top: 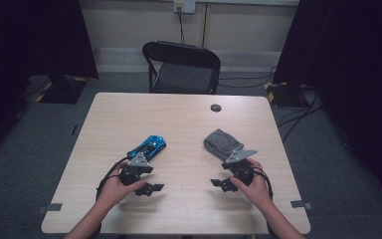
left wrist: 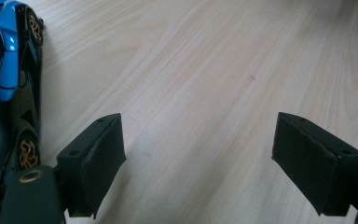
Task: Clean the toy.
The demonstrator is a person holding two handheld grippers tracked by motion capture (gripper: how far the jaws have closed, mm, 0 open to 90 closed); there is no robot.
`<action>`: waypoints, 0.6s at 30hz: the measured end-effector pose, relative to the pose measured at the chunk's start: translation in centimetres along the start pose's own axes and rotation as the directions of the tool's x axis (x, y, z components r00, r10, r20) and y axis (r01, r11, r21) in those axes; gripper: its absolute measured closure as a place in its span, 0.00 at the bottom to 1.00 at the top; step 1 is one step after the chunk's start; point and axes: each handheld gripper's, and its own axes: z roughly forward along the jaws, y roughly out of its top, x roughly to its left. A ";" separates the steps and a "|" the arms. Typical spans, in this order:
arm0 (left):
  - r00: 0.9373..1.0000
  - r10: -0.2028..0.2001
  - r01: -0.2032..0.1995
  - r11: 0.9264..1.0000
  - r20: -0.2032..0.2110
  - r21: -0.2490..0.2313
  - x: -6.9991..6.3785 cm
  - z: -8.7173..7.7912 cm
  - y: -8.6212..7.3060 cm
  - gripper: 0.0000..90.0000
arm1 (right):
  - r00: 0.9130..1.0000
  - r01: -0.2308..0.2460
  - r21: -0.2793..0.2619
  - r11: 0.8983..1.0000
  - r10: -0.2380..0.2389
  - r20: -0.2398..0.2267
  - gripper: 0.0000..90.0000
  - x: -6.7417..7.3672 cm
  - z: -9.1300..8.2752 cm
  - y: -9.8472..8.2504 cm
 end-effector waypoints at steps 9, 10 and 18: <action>1.000 0.021 -0.021 1.000 0.000 0.001 -0.3 -0.4 -0.8 0.19 | 1.000 -0.002 0.006 1.000 0.002 0.001 0.21 0.1 -0.2 -0.7; 1.000 0.023 -0.023 1.000 0.002 0.003 -0.3 -0.4 -0.8 0.18 | 1.000 -0.002 0.005 1.000 0.002 -0.003 0.21 0.1 -0.2 -0.7; 1.000 0.027 -0.027 1.000 0.000 0.010 -0.3 -0.9 -1.6 0.19 | 1.000 0.001 0.015 1.000 -0.001 -0.002 0.21 0.2 -0.6 -1.2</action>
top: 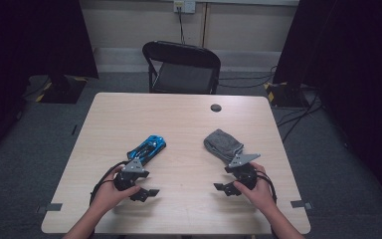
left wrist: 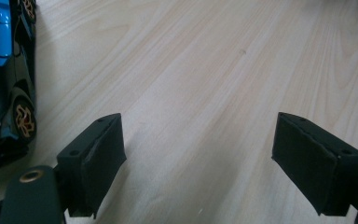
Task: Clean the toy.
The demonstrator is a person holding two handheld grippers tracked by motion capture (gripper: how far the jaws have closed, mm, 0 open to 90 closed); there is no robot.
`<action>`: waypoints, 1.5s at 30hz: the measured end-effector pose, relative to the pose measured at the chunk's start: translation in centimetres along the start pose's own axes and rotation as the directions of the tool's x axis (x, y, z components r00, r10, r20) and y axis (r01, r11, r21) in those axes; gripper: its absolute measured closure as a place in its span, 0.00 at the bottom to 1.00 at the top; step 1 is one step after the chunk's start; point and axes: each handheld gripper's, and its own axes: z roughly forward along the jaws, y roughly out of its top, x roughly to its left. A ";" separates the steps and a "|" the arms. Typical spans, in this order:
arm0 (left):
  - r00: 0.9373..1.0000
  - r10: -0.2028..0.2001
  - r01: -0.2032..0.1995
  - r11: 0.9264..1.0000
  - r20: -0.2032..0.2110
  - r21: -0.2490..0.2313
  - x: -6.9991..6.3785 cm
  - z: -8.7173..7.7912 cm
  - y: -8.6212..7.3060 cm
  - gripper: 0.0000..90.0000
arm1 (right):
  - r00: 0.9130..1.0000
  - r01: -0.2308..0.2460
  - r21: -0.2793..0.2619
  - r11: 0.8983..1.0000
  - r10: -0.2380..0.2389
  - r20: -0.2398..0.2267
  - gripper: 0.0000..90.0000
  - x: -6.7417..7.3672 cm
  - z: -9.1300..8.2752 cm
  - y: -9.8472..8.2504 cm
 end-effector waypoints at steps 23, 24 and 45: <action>0.998 0.059 -0.059 0.998 -0.030 0.013 -0.1 -0.4 -1.6 0.20 | 1.000 -0.002 0.008 1.000 0.002 -0.002 0.20 0.1 0.2 -2.2; 0.998 0.062 -0.061 0.998 -0.033 0.014 -0.1 -0.4 -1.6 0.20 | 1.000 0.001 0.007 1.000 -0.001 -0.001 0.20 0.1 0.2 -2.3; 0.990 0.123 -0.124 0.992 -0.064 -0.009 0.1 -0.1 -2.3 0.13 | 0.996 0.075 -0.041 0.996 -0.072 0.060 0.18 0.6 0.5 -3.2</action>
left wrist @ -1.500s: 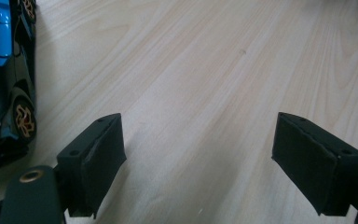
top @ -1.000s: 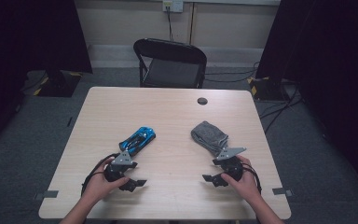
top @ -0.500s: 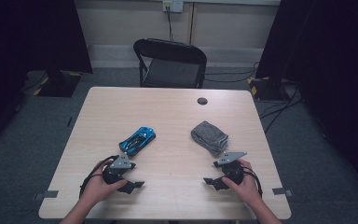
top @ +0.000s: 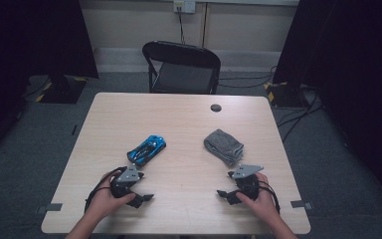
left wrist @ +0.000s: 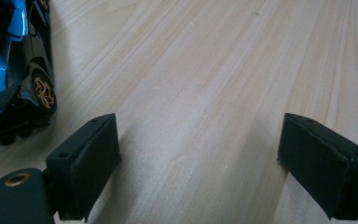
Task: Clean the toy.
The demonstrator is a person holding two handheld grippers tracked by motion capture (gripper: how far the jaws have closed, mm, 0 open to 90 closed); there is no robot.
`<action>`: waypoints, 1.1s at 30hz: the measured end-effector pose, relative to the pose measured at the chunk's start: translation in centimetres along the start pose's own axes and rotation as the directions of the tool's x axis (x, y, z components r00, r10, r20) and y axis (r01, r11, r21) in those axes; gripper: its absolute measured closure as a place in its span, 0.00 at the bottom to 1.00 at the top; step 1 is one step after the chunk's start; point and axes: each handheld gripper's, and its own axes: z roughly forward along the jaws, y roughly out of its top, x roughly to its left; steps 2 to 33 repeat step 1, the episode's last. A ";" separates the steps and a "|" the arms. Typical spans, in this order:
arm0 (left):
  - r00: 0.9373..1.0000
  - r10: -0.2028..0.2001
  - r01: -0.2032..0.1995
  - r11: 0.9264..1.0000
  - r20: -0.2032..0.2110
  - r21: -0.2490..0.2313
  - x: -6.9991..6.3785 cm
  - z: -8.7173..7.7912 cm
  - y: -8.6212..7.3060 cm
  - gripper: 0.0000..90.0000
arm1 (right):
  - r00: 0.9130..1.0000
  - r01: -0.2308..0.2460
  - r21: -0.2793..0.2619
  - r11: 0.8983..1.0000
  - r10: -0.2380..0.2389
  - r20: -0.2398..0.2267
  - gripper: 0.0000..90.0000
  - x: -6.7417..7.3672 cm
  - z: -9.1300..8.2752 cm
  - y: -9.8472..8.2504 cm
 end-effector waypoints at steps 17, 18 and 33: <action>1.000 0.001 -0.001 1.000 0.000 0.001 0.0 0.0 0.0 0.13 | 1.000 0.000 0.000 1.000 0.000 0.000 0.18 0.0 0.0 0.0; 1.000 0.001 -0.001 1.000 0.000 0.001 0.0 0.0 0.0 0.13 | 1.000 0.000 0.000 1.000 0.000 0.000 0.18 0.0 0.0 0.0; 1.000 0.001 -0.001 1.000 0.000 0.001 0.0 0.0 0.0 0.13 | 1.000 0.000 0.000 1.000 0.000 0.000 0.18 0.0 0.0 0.0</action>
